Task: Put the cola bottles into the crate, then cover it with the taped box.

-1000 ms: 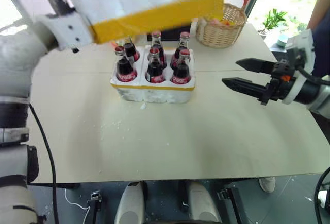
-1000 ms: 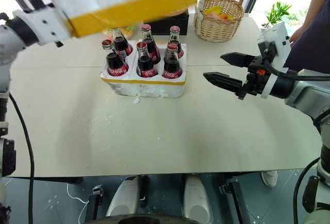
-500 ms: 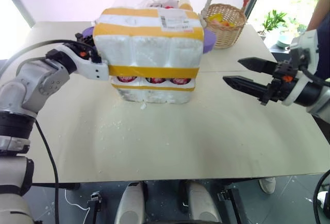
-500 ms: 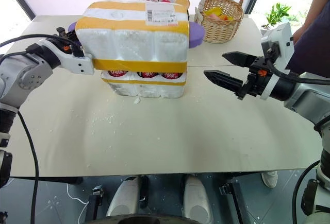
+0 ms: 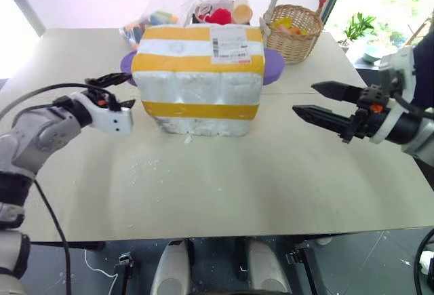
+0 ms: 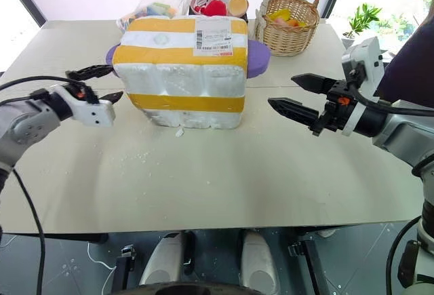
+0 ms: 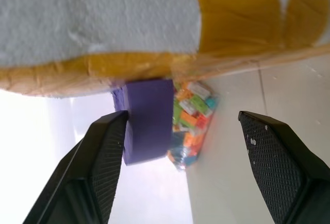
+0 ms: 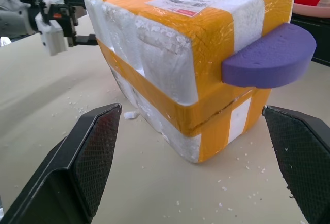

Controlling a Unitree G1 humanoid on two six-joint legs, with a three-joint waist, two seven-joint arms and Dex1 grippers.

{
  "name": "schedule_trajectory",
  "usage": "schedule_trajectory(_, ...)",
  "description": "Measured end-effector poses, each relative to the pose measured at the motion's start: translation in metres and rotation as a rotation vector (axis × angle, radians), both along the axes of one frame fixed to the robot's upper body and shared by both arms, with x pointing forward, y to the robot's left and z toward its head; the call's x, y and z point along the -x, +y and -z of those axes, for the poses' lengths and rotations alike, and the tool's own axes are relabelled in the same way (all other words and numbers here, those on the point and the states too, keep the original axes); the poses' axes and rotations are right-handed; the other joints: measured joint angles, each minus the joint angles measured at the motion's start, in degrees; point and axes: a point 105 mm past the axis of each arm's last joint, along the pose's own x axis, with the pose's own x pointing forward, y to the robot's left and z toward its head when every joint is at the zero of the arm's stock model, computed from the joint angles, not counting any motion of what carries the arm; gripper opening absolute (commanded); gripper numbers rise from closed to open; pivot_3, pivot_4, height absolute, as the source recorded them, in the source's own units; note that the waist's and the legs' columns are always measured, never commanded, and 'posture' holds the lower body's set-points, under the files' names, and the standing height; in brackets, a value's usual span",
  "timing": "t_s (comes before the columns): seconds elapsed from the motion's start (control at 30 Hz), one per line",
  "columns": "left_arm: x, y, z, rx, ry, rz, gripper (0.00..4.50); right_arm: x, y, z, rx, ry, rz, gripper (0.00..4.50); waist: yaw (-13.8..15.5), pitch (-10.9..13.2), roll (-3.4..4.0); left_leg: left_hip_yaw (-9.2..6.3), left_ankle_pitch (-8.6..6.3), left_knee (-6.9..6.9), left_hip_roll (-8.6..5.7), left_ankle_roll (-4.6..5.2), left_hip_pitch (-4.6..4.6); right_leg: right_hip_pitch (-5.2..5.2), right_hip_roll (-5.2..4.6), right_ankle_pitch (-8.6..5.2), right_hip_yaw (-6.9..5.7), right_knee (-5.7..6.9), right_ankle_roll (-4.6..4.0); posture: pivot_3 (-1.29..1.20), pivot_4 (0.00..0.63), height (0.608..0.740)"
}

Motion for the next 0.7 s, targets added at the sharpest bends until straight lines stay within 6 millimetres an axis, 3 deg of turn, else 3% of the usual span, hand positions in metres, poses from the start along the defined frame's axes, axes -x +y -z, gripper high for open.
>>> schedule_trajectory(0.07, 0.016, 0.013, 0.008, 0.155, 0.140, -0.036, 3.70, 0.000, -0.001, 0.001, 0.001, 0.003, 0.006, 4.50, -0.22, -0.02, 0.08, 0.08, -0.03, -0.05, 0.04, 0.04, 0.10, 0.03, -0.06, -0.10, 0.02, -0.02, -0.18, 0.00, 0.150, 0.740)
schedule_trajectory(0.17, 0.036, 0.027, 0.021, 0.643, 0.508, -0.132, 3.70, -0.002, -0.003, 0.003, 0.001, 0.006, 0.009, 4.50, -0.08, 0.00, 0.05, 0.05, -0.03, -0.04, 0.13, 0.03, 0.10, 0.05, 0.01, -0.12, 0.00, -0.02, -0.20, 0.00, 0.150, 0.740)
schedule_trajectory(0.23, 0.045, 0.031, 0.010, 0.959, 0.704, -0.130, 3.70, -0.002, -0.002, 0.004, 0.004, 0.008, 0.006, 4.50, 0.18, 0.02, 0.02, -0.05, -0.03, 0.01, 0.13, 0.03, 0.10, 0.11, 0.06, -0.13, -0.06, -0.02, -0.21, 0.00, 0.150, 0.740)
schedule_trajectory(0.3, 0.054, 0.033, -0.024, 1.174, 0.812, -0.035, 3.70, -0.003, -0.001, 0.004, 0.004, 0.007, -0.004, 4.50, 0.21, 0.02, 0.02, -0.08, -0.03, 0.04, 0.06, 0.03, 0.11, 0.14, 0.06, -0.14, -0.08, -0.05, -0.23, 0.00, 0.150, 0.740)
schedule_trajectory(0.37, 0.063, 0.037, -0.051, 1.216, 0.841, 0.003, 3.70, -0.006, -0.001, 0.004, 0.008, 0.006, -0.009, 4.50, 0.04, 0.01, 0.04, -0.04, -0.04, 0.04, 0.01, 0.04, 0.14, 0.16, 0.04, -0.15, -0.05, -0.08, -0.23, 0.00, 0.150, 0.740)
schedule_trajectory(0.43, 0.077, 0.040, -0.062, 1.205, 0.925, 0.014, 3.70, -0.010, -0.003, 0.004, 0.003, 0.009, -0.011, 4.50, -0.21, 0.02, 0.09, 0.03, -0.05, -0.04, -0.01, 0.06, 0.19, 0.14, 0.02, -0.15, -0.01, -0.08, -0.23, 0.00, 0.150, 0.740)
schedule_trajectory(0.53, 0.087, 0.036, -0.054, 1.168, 1.047, 0.020, 3.70, -0.013, -0.005, 0.006, 0.007, 0.017, -0.011, 4.50, -0.29, 0.03, 0.19, 0.07, -0.06, -0.18, 0.01, 0.07, 0.33, 0.14, 0.03, -0.21, 0.00, -0.07, -0.32, 0.00, 0.150, 0.740)
schedule_trajectory(0.7, 0.087, 0.040, -0.035, 1.065, 1.107, -0.087, 3.70, -0.014, -0.003, 0.005, 0.022, 0.003, -0.034, 4.50, -0.15, 0.03, 0.19, 0.10, -0.07, -0.21, 0.04, 0.06, 0.36, 0.14, 0.03, -0.26, 0.00, -0.08, -0.42, 0.00, 0.150, 0.740)
